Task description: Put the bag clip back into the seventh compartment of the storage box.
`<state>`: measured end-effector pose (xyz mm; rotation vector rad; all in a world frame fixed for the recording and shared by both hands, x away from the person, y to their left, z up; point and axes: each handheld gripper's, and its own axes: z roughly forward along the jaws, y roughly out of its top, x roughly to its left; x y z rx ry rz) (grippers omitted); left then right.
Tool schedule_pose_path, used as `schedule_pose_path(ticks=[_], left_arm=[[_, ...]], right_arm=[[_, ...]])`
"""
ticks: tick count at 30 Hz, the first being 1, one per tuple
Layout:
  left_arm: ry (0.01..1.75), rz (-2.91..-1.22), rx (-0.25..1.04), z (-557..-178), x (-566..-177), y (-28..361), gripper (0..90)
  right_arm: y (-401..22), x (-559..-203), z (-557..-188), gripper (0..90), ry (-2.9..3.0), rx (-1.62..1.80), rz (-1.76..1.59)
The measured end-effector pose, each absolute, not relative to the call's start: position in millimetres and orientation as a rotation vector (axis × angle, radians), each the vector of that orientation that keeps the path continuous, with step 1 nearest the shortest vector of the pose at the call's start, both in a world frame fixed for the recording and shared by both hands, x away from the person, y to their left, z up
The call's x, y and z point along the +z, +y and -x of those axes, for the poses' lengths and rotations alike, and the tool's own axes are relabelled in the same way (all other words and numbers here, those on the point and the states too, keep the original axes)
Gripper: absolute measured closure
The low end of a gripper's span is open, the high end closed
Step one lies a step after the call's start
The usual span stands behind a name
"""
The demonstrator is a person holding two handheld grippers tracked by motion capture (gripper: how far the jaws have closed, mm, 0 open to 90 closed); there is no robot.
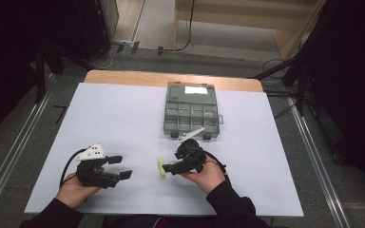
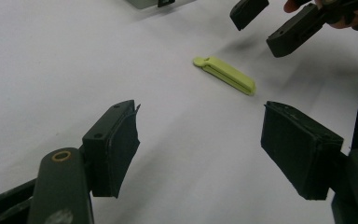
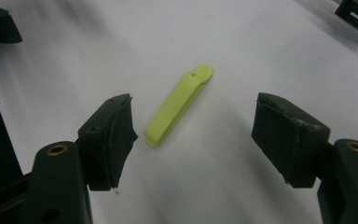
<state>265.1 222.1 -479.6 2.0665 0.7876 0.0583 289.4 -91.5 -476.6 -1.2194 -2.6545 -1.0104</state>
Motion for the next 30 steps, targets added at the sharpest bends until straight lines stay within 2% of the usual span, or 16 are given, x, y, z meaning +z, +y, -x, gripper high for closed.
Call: schedule_pose_path(ticks=[16, 30], left_arm=[[0.787, -2.066, 0.056, -265.0, -479.4, 222.5, 26.7], [0.785, -2.066, 0.056, -265.0, -479.4, 222.6, 26.7]], right_arm=[[-63.4, -487.3, -290.2, 35.1, -2.702, -0.937, 1.210], [-51.8, -492.4, -287.4, 45.4, -2.758, -0.884, 1.211]])
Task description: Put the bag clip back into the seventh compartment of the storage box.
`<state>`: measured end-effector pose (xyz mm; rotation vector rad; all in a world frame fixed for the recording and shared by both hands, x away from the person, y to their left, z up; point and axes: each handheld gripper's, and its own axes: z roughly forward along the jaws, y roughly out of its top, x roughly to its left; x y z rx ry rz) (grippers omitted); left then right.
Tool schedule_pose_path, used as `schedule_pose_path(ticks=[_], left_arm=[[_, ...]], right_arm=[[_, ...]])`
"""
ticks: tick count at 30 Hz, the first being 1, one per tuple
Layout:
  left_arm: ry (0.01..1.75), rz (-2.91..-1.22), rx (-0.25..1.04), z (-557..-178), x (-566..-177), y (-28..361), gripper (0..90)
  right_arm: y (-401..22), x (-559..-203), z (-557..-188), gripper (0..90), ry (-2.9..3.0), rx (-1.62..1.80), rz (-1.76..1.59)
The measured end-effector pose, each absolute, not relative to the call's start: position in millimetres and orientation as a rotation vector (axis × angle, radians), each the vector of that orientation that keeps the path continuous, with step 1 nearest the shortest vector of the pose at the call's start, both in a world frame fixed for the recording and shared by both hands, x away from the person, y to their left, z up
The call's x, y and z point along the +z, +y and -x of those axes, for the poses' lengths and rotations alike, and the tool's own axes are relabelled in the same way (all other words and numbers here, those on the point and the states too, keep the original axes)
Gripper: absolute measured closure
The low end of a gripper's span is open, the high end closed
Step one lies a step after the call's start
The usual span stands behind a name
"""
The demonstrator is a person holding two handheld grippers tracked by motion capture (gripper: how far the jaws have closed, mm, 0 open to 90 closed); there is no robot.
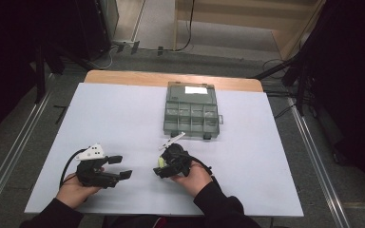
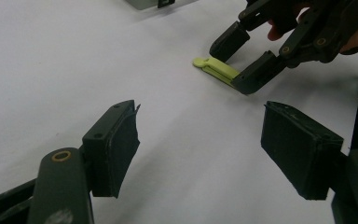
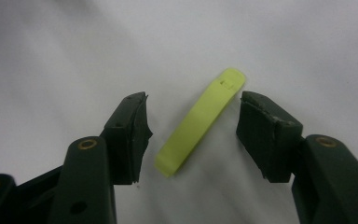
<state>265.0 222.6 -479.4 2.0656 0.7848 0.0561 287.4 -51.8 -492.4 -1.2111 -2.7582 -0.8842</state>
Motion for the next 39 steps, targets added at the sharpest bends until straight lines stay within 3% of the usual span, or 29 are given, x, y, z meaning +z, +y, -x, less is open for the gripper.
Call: schedule_pose_path(ticks=[12, 16, 39], left_arm=[[0.786, -2.067, 0.058, -264.8, -479.6, 221.8, 26.7], [0.784, -2.066, 0.058, -264.7, -479.2, 222.0, 26.7], [0.784, -2.067, 0.057, -264.9, -479.1, 222.1, 26.7]], right_arm=[[-47.7, -491.2, -283.6, 64.5, -2.817, -0.825, 1.264], [-49.1, -491.0, -284.6, 78.1, -2.869, -0.809, 1.239], [-74.2, -485.7, -296.9, 79.0, -2.680, -0.885, 1.222]])
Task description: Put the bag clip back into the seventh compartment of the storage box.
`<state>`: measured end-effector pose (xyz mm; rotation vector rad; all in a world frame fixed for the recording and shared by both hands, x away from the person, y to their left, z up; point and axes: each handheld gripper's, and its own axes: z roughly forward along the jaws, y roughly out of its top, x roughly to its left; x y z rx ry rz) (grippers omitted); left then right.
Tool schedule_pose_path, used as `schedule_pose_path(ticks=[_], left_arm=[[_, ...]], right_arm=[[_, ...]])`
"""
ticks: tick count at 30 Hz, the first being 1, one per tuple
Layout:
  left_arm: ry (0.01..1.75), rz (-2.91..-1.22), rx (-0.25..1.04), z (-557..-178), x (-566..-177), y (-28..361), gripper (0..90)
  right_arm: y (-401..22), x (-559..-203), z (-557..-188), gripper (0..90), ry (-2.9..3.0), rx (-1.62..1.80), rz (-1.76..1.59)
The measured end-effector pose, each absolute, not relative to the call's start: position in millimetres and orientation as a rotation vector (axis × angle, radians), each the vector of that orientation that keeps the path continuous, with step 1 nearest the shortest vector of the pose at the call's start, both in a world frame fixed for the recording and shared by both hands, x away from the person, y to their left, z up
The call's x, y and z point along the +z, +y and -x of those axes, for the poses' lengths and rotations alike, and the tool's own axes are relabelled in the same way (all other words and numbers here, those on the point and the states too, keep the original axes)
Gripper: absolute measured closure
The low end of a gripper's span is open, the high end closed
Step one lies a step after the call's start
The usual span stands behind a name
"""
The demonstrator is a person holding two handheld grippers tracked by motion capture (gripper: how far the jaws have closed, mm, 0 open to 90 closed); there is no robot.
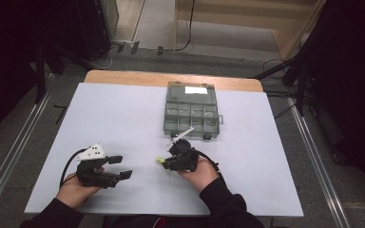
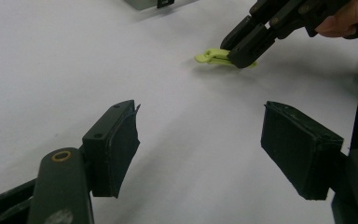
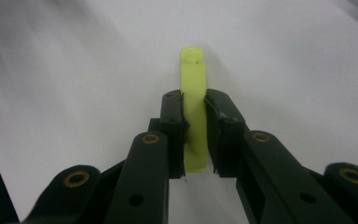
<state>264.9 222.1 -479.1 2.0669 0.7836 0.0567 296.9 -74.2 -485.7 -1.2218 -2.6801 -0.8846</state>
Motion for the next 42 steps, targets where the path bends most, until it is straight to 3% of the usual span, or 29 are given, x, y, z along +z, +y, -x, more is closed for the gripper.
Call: schedule_pose_path(ticks=[42], left_arm=[[0.787, -2.062, 0.056, -265.4, -479.3, 222.2, 26.7]], right_arm=[[-114.5, -466.0, -298.1, 79.1, -2.580, -0.943, 1.316]])
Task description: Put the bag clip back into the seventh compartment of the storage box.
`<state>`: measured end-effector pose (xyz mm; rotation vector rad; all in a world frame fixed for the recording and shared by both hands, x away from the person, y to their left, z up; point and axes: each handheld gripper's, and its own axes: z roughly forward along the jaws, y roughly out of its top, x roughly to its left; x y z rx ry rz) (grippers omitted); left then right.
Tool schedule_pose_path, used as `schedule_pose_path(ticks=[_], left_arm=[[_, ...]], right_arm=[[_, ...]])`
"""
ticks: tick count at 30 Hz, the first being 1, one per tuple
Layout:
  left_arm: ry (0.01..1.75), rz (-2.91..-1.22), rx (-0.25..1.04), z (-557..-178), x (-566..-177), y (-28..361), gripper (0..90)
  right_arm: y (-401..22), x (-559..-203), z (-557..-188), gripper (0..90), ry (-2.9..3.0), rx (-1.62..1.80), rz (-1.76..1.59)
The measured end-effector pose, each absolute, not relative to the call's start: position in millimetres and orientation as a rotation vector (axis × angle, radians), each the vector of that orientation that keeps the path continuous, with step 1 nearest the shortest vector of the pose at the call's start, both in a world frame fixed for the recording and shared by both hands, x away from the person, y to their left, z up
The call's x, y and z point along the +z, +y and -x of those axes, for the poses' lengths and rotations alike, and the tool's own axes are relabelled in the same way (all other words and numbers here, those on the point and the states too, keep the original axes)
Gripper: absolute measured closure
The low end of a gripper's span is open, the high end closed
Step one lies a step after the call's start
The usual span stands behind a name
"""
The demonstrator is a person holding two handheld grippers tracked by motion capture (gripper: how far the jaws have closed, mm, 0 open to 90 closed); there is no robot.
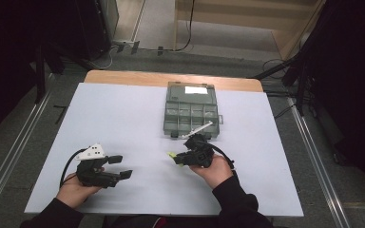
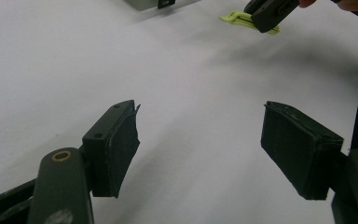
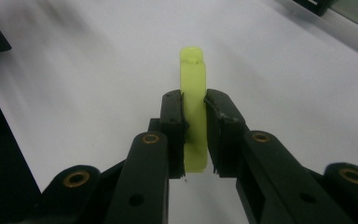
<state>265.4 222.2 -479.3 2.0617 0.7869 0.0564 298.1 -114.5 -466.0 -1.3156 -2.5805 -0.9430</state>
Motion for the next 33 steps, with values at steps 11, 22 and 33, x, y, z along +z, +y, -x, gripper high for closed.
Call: schedule_pose_path(ticks=[11, 22, 33], left_arm=[[0.789, -2.055, 0.057, -265.7, -479.2, 222.7, 26.7], [0.789, -2.053, 0.056, -265.4, -479.2, 222.3, 26.7], [0.787, -2.055, 0.061, -265.3, -478.5, 222.8, 26.7]], right_arm=[[-124.9, -461.0, -299.7, 79.1, -2.563, -0.957, 1.345], [-135.0, -456.7, -302.6, 79.1, -2.556, -0.961, 1.372], [-143.8, -454.8, -308.5, 79.1, -2.550, -0.959, 1.408]])
